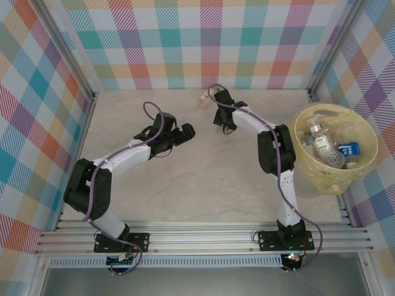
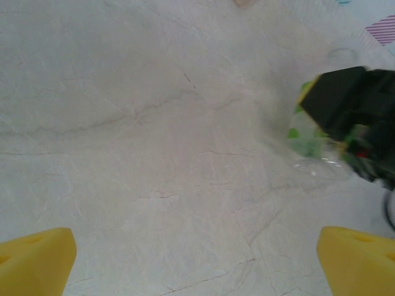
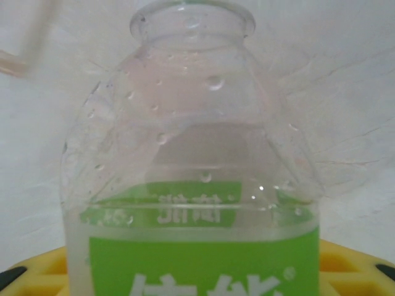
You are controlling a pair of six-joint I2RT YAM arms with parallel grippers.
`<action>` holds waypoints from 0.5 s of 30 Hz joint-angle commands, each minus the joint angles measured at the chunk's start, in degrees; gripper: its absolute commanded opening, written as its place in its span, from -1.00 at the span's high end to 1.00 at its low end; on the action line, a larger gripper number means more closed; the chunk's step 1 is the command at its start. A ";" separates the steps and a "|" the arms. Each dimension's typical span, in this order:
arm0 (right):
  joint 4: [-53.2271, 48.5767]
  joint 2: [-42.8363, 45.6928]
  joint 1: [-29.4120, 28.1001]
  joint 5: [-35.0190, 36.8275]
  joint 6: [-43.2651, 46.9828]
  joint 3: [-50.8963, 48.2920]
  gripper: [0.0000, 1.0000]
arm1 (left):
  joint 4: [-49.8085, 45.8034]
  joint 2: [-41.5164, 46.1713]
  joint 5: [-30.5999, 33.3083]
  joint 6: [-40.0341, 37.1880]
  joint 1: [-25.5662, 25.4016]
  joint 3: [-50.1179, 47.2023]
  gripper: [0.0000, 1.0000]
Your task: Put the plastic bottles in the bin
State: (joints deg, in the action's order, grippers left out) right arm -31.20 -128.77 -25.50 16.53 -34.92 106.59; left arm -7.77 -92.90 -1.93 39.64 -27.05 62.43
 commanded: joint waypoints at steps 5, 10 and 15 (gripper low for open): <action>12.08 23.02 -0.43 -8.27 12.98 -10.62 -0.04 | 0.79 -0.17 -1.08 0.51 0.65 0.01 -1.00; 16.87 37.52 -0.26 -13.23 22.20 -19.11 0.04 | 2.54 -0.69 -2.99 1.56 0.60 0.20 -1.00; 9.38 49.09 0.80 -13.60 29.54 -19.28 0.08 | 3.53 -0.66 -4.02 1.94 0.57 -0.02 -1.00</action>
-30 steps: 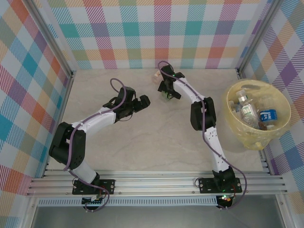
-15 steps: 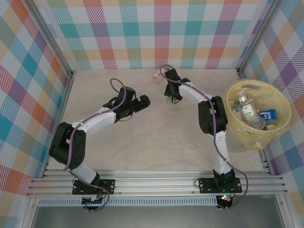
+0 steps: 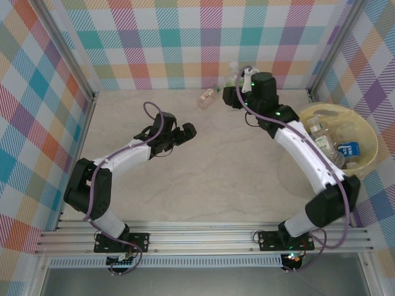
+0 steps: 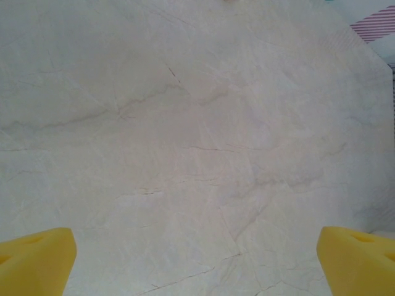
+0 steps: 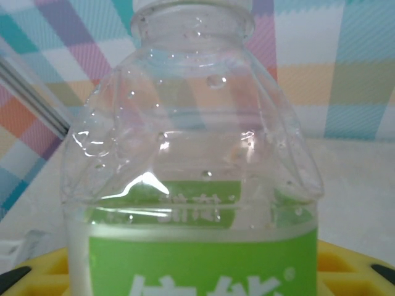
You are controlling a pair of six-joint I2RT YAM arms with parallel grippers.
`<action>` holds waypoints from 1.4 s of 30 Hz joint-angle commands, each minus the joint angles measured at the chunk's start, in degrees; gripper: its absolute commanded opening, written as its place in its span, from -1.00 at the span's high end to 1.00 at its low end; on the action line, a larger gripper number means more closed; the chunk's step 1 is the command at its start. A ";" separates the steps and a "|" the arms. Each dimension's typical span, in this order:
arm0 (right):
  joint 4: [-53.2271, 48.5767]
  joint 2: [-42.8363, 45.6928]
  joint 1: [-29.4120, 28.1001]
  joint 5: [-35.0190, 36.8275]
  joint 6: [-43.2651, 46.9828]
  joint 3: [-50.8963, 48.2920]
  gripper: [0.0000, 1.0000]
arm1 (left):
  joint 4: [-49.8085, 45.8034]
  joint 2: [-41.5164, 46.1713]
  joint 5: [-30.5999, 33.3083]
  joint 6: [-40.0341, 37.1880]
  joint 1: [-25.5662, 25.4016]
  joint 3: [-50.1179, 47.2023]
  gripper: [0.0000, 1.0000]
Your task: Put the plastic bottles in the bin
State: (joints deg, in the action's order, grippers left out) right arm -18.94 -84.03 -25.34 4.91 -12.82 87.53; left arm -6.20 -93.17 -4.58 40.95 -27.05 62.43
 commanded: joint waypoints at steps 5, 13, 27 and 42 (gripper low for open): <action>-11.71 14.38 6.34 -4.42 10.08 -0.72 0.10 | 3.05 -0.52 -1.62 1.23 0.53 -0.38 -1.00; -23.01 23.35 21.07 -4.28 8.38 -1.30 0.13 | 4.18 -1.85 -3.05 2.41 0.49 0.29 -1.00; -41.69 17.56 43.14 -16.97 11.49 4.81 0.06 | 3.27 -2.94 -3.59 2.40 0.24 2.06 -1.00; -46.22 15.83 43.18 -8.19 6.40 7.53 -0.86 | 2.72 -4.97 -3.77 2.52 -0.28 4.18 -1.00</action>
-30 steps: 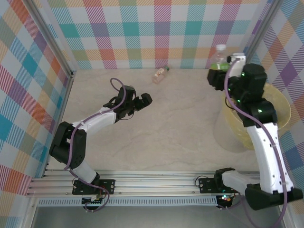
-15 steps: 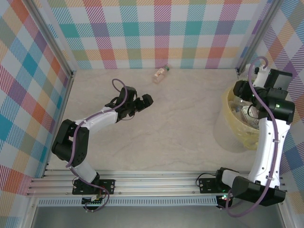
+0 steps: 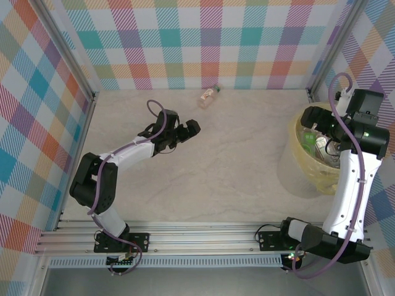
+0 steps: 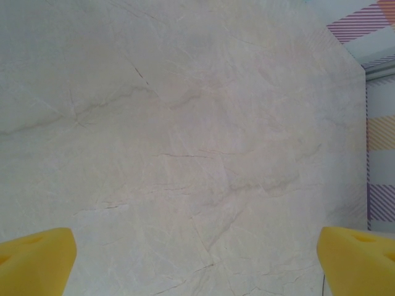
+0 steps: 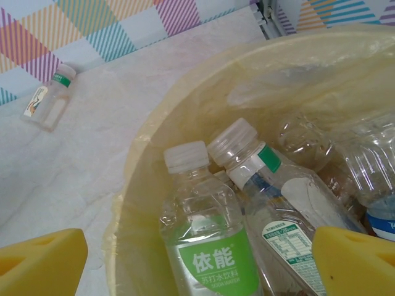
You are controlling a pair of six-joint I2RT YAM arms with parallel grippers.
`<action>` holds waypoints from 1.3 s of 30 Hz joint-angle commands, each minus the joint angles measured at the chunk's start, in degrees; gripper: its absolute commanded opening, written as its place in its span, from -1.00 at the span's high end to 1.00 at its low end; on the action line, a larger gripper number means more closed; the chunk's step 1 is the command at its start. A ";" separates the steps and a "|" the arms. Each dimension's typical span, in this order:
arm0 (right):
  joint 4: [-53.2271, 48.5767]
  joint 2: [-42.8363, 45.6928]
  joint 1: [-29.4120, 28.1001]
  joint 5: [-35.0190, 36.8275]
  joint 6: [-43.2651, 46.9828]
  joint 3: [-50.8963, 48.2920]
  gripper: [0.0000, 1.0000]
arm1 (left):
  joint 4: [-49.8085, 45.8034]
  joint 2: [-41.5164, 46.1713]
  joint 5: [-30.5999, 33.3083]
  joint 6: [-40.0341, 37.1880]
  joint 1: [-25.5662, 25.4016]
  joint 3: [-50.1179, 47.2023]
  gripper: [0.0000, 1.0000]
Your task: Put the plastic bottles in the bin
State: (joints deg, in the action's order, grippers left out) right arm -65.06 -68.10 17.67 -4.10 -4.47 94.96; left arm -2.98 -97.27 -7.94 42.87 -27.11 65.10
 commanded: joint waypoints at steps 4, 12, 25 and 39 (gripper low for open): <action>1.10 -1.33 0.17 -0.46 -4.21 -2.13 -0.76 | -0.43 -1.31 -0.57 0.49 -0.22 1.52 -1.00; 13.08 3.05 0.02 -9.63 -8.12 -8.97 -0.99 | -0.60 -4.26 -1.84 -3.69 -0.21 6.11 -1.00; 35.84 11.59 -8.11 -31.25 -12.51 -20.27 -0.99 | -5.07 -16.29 1.68 -17.96 -0.12 23.50 -1.00; 51.03 5.66 -26.25 -27.76 -14.32 -25.79 -0.99 | -15.09 -36.47 6.46 -31.36 1.88 50.36 -1.00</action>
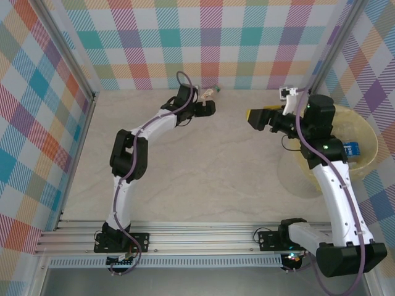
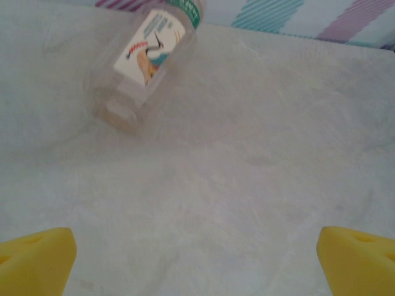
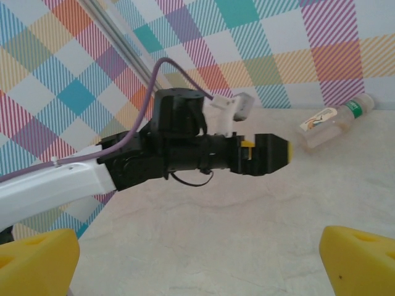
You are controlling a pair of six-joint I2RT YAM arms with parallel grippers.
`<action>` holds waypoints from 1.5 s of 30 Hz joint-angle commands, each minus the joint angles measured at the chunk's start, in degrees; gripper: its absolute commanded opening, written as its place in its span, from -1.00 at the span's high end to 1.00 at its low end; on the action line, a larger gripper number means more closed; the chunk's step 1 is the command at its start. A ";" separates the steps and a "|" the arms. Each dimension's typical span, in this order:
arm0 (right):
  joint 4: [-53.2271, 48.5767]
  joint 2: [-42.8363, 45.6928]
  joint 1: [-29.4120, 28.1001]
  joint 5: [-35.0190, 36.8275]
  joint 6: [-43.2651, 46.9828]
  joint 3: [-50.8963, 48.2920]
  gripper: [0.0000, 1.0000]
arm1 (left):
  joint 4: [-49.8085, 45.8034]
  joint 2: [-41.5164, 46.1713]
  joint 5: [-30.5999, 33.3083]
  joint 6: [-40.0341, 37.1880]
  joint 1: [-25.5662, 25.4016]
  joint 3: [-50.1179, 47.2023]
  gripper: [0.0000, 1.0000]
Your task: Put the plastic bottles in the bin
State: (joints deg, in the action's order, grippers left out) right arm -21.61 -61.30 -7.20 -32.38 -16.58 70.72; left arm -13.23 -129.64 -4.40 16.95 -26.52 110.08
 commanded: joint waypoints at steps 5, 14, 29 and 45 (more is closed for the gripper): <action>7.80 -3.70 -4.52 2.98 -0.82 -1.01 -0.99 | -3.31 -9.68 4.87 -15.00 2.28 11.05 -1.00; 6.38 -4.56 -4.93 5.75 1.27 0.36 -0.99 | -4.27 -18.91 -1.05 -20.31 5.02 21.78 -1.00; 5.64 -6.79 -5.10 9.06 4.07 2.56 -0.99 | -3.20 -32.87 -1.99 -18.36 4.30 41.27 -0.95; 5.43 -8.75 -5.24 10.96 5.73 3.60 -0.99 | -2.06 -36.62 -0.62 -16.34 2.79 48.42 -0.06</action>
State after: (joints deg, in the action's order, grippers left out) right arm -16.78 -69.71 -12.10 -21.71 -12.36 71.99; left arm -14.96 -166.58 -2.96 -0.64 -23.62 156.59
